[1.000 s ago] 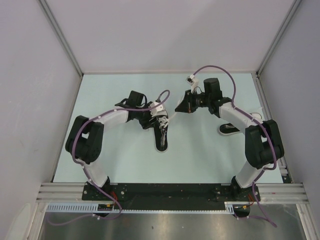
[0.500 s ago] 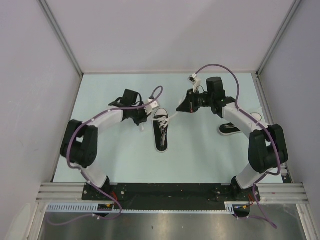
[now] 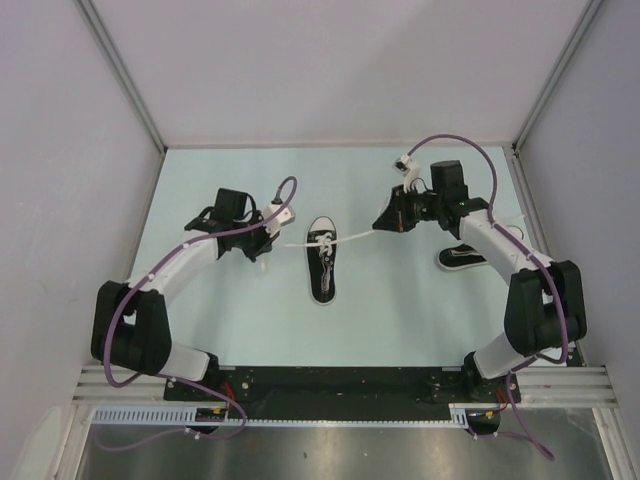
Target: Tie the shoes
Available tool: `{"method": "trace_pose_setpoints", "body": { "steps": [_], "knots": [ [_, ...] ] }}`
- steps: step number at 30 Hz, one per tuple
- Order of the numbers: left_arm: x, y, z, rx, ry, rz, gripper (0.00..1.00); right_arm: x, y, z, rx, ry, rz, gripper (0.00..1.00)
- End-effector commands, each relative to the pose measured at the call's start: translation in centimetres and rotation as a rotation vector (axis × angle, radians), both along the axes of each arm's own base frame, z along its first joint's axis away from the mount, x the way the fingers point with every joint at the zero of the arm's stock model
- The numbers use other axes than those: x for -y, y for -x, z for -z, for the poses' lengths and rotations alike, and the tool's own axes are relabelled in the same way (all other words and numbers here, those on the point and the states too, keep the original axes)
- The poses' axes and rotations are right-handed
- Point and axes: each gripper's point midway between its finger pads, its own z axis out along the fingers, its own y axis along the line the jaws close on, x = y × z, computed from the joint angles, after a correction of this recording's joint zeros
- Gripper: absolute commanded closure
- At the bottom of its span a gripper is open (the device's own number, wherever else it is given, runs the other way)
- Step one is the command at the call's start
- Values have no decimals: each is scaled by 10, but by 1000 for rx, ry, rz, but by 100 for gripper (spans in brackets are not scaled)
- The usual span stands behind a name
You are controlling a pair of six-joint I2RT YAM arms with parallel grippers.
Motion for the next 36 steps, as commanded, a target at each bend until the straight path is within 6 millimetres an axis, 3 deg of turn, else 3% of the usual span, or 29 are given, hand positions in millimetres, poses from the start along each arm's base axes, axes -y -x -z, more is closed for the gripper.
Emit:
{"method": "trace_pose_setpoints", "body": {
  "steps": [1,11,18,22,27,32,36],
  "knots": [
    [-10,4,6,-8,-27,-21,100,27,3,19,18,92,25,100],
    [-32,6,34,-52,-97,-72,100,65,-10,87,-29,249,88,100],
    [-48,7,55,-83,-171,-75,100,91,-14,124,-63,347,113,100],
    [-54,10,58,-79,-202,-69,100,98,-8,131,-76,375,112,100],
    [-59,3,42,-48,-171,-82,100,102,-3,114,-53,371,115,100],
    [-44,0,8,-4,-73,-69,100,91,15,52,12,261,123,100],
    [-41,-1,-6,18,-45,-89,100,86,16,28,79,251,145,100]
  ]
}}
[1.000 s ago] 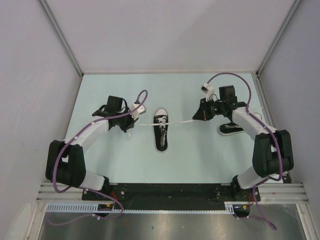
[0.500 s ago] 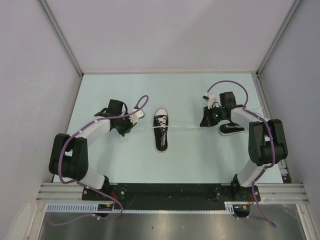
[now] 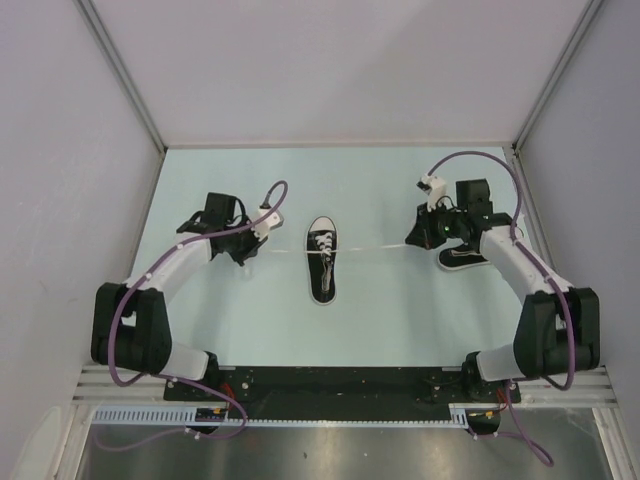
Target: Tie the shoes
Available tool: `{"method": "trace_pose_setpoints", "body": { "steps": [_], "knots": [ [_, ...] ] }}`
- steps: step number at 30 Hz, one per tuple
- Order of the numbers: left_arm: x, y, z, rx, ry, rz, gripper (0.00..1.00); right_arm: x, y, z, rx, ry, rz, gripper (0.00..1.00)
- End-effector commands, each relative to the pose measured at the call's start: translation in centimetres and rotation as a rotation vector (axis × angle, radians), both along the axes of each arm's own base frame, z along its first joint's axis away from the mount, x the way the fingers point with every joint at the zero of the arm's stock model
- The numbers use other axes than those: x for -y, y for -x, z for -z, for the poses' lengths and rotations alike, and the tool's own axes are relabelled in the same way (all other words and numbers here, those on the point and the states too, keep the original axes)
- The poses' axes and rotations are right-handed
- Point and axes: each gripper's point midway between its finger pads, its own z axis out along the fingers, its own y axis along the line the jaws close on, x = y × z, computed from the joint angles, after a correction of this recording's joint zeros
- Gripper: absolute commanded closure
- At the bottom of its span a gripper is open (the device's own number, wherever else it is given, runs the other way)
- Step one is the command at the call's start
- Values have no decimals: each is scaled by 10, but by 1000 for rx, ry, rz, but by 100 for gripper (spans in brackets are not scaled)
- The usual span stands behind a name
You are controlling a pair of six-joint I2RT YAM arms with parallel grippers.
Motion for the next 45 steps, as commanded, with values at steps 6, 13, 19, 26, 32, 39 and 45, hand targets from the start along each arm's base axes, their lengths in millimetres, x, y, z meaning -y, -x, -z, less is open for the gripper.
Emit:
{"method": "trace_pose_setpoints", "body": {
  "steps": [6,13,19,26,32,39,45],
  "knots": [
    [-12,-13,-23,90,-5,-38,100,31,-25,8,77,123,70,100],
    [-23,-8,2,56,-50,-46,100,51,-29,61,-51,172,117,100],
    [-31,-6,24,9,-67,-50,100,50,-29,85,-84,190,131,100],
    [-31,-10,21,13,-69,-51,100,36,-19,84,-72,211,76,100],
    [-22,-12,-13,59,-14,-52,100,39,-27,32,71,183,99,100],
    [-23,-9,-8,49,-15,-59,100,57,-28,53,20,234,133,100],
    [-31,-9,19,8,-70,-64,100,42,-30,79,-29,237,106,100]
  ]
}}
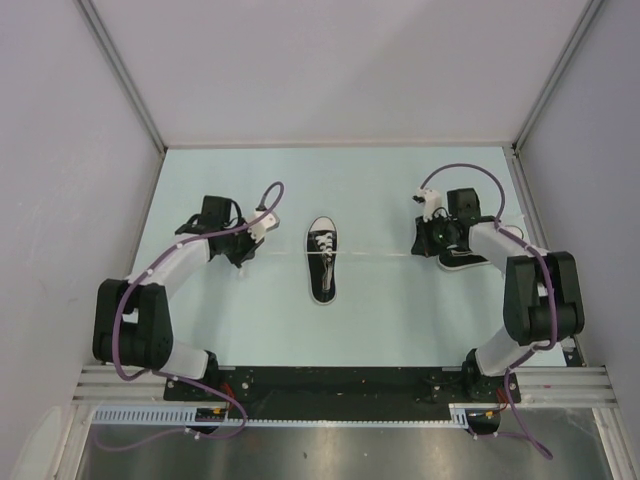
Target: Tie the shoes
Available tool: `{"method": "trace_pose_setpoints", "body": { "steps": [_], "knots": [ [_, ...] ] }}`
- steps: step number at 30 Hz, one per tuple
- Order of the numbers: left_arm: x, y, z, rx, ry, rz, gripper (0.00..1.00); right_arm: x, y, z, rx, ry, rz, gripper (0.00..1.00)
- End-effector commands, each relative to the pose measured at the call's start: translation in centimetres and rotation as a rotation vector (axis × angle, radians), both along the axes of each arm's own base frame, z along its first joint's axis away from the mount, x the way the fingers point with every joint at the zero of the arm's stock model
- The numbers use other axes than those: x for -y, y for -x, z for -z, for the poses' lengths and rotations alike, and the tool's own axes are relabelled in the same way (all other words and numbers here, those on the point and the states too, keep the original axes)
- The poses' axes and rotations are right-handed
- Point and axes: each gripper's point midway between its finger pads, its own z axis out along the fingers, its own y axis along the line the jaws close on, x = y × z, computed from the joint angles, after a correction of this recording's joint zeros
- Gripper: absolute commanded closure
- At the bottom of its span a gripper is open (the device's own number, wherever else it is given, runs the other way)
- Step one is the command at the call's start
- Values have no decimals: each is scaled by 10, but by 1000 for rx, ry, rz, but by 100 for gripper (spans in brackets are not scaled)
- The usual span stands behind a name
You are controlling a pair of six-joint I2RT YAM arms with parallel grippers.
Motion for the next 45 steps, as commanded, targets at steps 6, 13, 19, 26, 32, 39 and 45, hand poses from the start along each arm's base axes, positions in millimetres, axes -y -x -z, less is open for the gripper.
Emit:
{"method": "trace_pose_setpoints", "body": {
  "steps": [6,13,19,26,32,39,45],
  "knots": [
    [-18,-5,33,-59,-90,-39,100,-5,-12,38,-15,104,3,100],
    [1,-3,42,-121,-60,-30,62,-20,-13,28,2,89,-22,76],
    [15,-15,-27,-18,38,-30,41,-22,-24,-50,147,18,-14,40],
    [32,0,-131,236,164,68,24,-16,-20,-162,484,-34,-83,13],
    [55,29,-156,372,237,263,11,-34,-5,-191,635,-23,-264,0],
    [73,31,-96,245,145,487,12,-56,12,-144,563,-14,-541,0],
    [90,1,-54,85,93,529,32,-46,7,-108,425,-35,-512,0]
  ]
}}
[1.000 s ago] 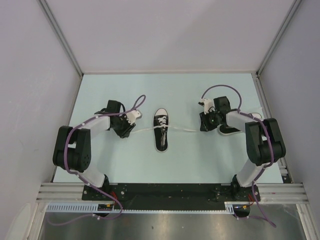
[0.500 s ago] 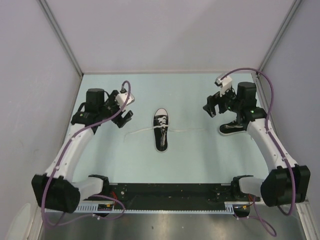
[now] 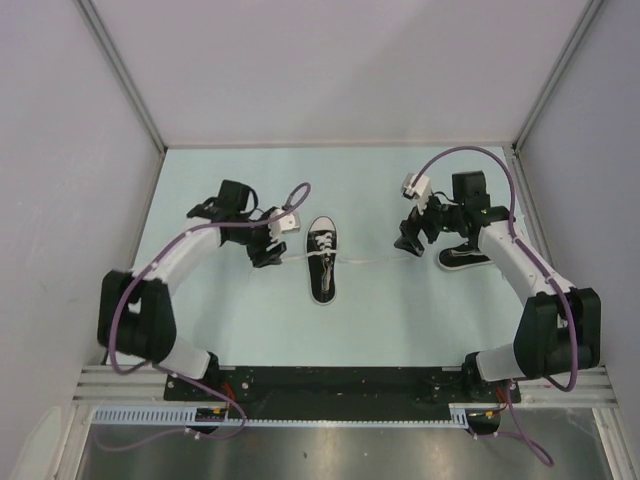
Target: Tie the shoes
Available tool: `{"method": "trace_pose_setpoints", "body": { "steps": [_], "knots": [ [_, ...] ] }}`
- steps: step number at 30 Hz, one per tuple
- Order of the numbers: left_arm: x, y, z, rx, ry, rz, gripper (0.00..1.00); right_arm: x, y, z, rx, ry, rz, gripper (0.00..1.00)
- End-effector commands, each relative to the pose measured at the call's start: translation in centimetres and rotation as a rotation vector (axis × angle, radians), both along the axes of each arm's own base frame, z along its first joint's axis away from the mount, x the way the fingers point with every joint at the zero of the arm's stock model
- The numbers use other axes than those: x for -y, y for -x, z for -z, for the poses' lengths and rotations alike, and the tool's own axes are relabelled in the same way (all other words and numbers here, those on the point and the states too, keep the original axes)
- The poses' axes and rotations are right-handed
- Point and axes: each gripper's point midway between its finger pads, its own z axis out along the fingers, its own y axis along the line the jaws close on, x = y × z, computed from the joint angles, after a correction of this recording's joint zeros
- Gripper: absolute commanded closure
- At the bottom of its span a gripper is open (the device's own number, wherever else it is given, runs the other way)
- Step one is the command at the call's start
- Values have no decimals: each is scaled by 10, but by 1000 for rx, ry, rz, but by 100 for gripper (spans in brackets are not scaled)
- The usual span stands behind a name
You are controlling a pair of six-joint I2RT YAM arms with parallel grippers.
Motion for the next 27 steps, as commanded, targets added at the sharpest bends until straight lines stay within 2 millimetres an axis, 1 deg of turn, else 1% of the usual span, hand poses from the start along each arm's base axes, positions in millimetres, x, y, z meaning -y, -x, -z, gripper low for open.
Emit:
{"method": "trace_pose_setpoints", "body": {
  "steps": [1,2,3,4,5,6,7,9,12,14,16,17,19,22,25,26,27],
  "knots": [
    [18,-23,20,-18,-56,102,34,7,1,9,-46,-3,-22,1],
    [24,-30,20,-15,-63,97,36,9,1,12,-60,-2,-17,1],
    [24,-36,28,-23,-88,83,40,11,2,17,-84,-5,-15,1],
    [28,-42,38,-34,-95,78,41,14,1,19,-97,-10,-4,2],
    [34,-45,40,-38,-98,82,42,16,0,21,-106,-14,2,2],
    [37,-48,43,-40,-100,80,43,17,1,23,-125,-23,7,2],
    [39,-51,52,-56,-109,80,44,20,-1,25,-133,-27,20,2],
    [45,-51,57,-56,-125,97,48,22,-1,27,-149,-36,24,3],
    [50,-47,73,-60,-178,123,49,29,-3,30,-162,-41,43,4],
    [53,-48,81,-58,-200,127,49,32,-5,34,-174,-43,52,4],
    [59,-51,82,-45,-202,127,50,34,-5,36,-188,-52,56,4],
    [59,-52,88,-56,-216,122,51,35,-5,36,-193,-58,59,4],
    [62,-52,91,-59,-227,126,52,37,-4,38,-204,-63,61,5],
    [63,-49,99,-74,-254,137,56,39,-4,40,-219,-70,68,6],
    [60,-44,103,-88,-278,148,72,38,-3,39,-223,-82,62,7],
    [59,-44,102,-90,-279,145,81,37,-2,38,-224,-88,58,9],
    [58,-43,97,-81,-275,144,85,37,-1,37,-225,-91,57,10]
  ]
}}
